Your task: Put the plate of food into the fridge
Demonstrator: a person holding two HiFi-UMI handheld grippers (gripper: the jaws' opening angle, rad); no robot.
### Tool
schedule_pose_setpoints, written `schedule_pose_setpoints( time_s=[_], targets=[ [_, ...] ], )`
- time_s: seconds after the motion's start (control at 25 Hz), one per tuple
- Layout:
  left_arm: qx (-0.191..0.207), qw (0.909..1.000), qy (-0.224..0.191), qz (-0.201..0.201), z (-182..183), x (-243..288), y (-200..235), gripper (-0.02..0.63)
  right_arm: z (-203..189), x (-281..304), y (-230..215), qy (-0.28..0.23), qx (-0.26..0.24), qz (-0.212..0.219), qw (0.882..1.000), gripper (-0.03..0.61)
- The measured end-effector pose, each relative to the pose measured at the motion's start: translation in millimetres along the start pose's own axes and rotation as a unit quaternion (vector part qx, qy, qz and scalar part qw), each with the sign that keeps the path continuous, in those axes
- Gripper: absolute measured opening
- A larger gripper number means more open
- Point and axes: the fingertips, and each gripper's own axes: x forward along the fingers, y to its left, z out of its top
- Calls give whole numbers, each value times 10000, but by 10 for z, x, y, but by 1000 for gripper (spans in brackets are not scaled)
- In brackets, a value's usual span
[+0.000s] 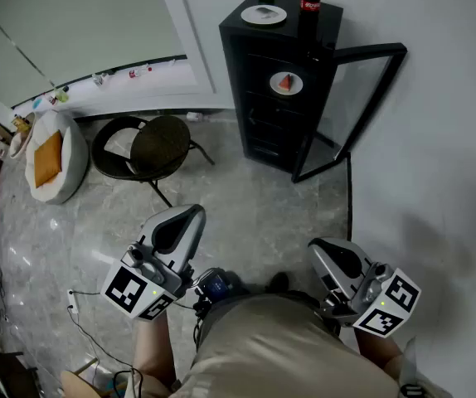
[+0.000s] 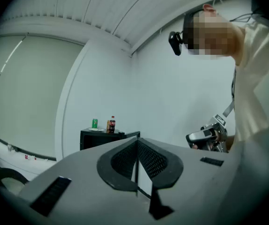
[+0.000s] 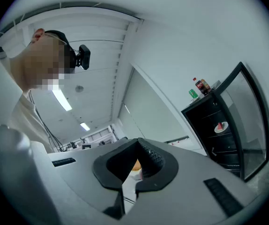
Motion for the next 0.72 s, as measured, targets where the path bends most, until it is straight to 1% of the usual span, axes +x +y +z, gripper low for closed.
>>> schedule_pose_setpoints(
  time_s=[0.24, 0.48, 0.72],
  targets=[
    [-120, 9999, 90, -30, -20, 0, -223, 9, -55, -128, 64, 188, -47, -36, 9998, 20],
    [-154, 9994, 223, -216, -101, 116, -416, 9, -96, -185, 22, 122, 286, 12, 9995, 21],
    [-137, 9993, 290, -183, -99, 137, -450, 9, -93, -151, -22, 188, 128, 69, 9997, 21]
  ],
)
